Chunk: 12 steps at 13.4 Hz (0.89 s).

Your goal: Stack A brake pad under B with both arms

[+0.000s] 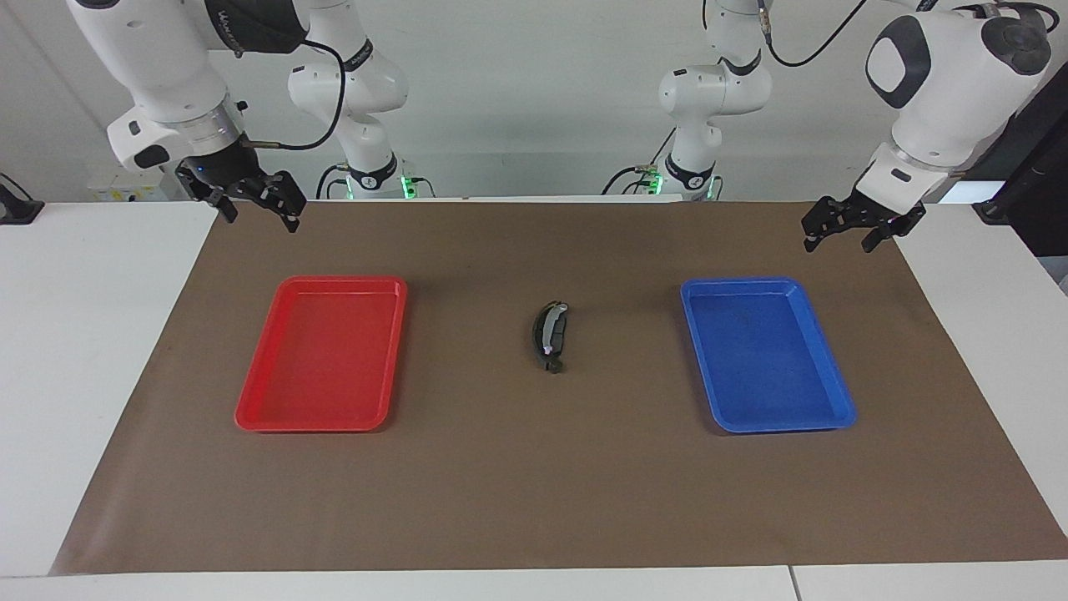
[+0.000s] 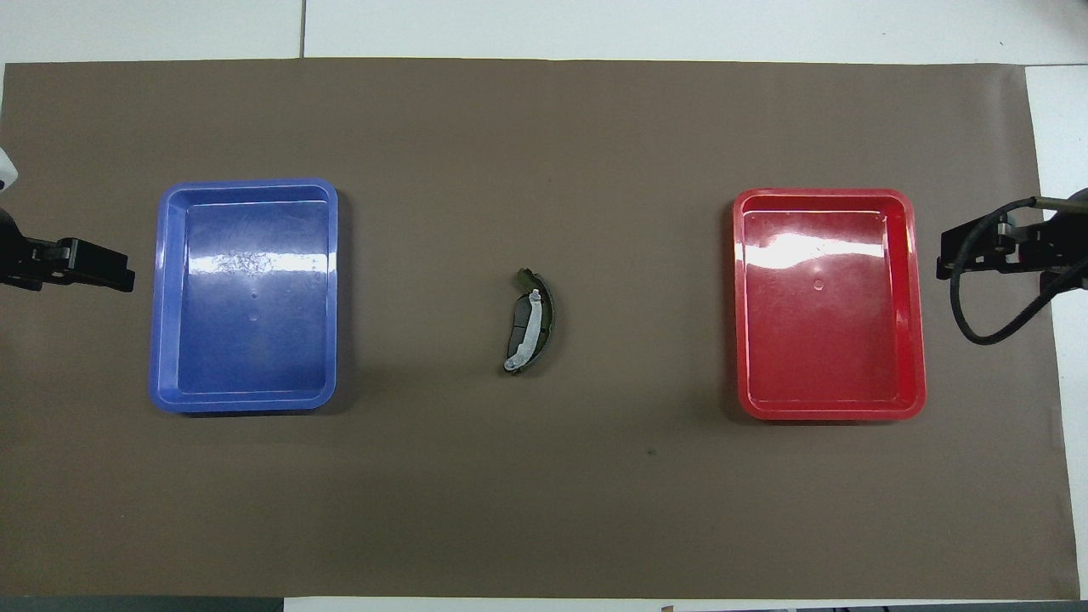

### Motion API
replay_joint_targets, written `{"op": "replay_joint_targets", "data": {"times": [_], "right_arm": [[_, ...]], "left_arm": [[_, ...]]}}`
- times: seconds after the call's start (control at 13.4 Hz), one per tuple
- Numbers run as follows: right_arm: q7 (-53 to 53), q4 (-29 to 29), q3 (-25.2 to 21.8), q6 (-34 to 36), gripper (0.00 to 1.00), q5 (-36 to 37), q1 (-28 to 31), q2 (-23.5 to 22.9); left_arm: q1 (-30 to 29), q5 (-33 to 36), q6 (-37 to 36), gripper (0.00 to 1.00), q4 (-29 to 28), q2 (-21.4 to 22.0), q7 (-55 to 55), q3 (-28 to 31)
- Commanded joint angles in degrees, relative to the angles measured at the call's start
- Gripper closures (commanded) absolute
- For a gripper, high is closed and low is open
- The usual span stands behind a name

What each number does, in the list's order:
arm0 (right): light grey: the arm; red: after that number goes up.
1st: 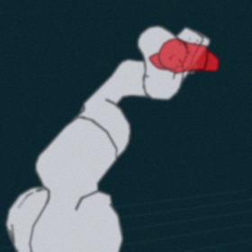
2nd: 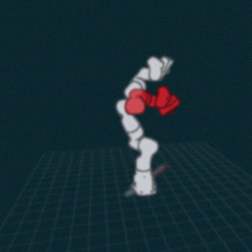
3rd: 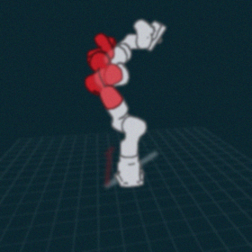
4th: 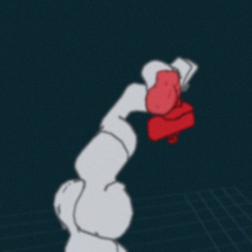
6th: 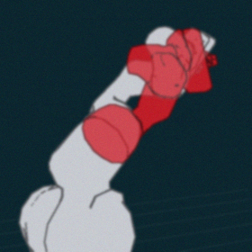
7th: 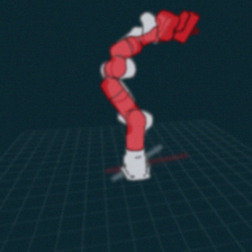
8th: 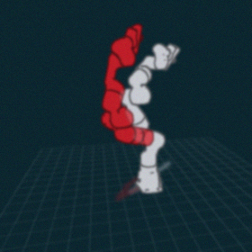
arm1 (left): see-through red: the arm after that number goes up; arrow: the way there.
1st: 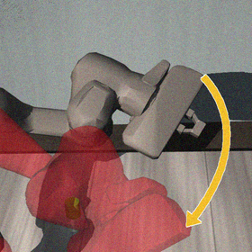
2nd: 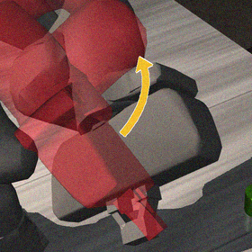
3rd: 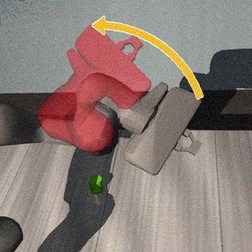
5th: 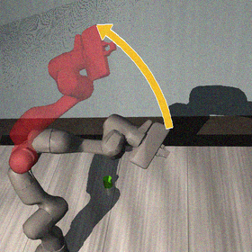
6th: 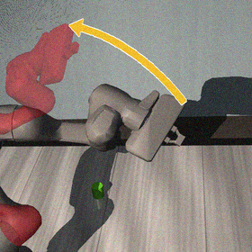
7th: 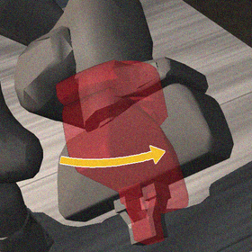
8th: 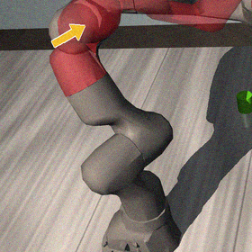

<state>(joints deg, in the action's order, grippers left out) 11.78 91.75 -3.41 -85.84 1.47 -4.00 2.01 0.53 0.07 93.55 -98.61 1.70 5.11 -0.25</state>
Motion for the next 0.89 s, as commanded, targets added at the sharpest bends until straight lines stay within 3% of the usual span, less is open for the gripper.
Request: {"op": "replay_joint_targets", "data": {"times": [0.0,0.82], "right_arm": [[-2.4,-1.7,1.0,0.9,0.01,-0.2,0.3,-0.3],[-6.6,-3.2,0.1,3.3,0.01,0.9,1.4,-0.7]], "left_arm": [[-0.2,0.3,0.0,0.00,-0.4,0.5,-0.6,-0.2],[-0.2,0.3,0.0,0.00,-0.4,0.5,-0.6,-0.2]]}}
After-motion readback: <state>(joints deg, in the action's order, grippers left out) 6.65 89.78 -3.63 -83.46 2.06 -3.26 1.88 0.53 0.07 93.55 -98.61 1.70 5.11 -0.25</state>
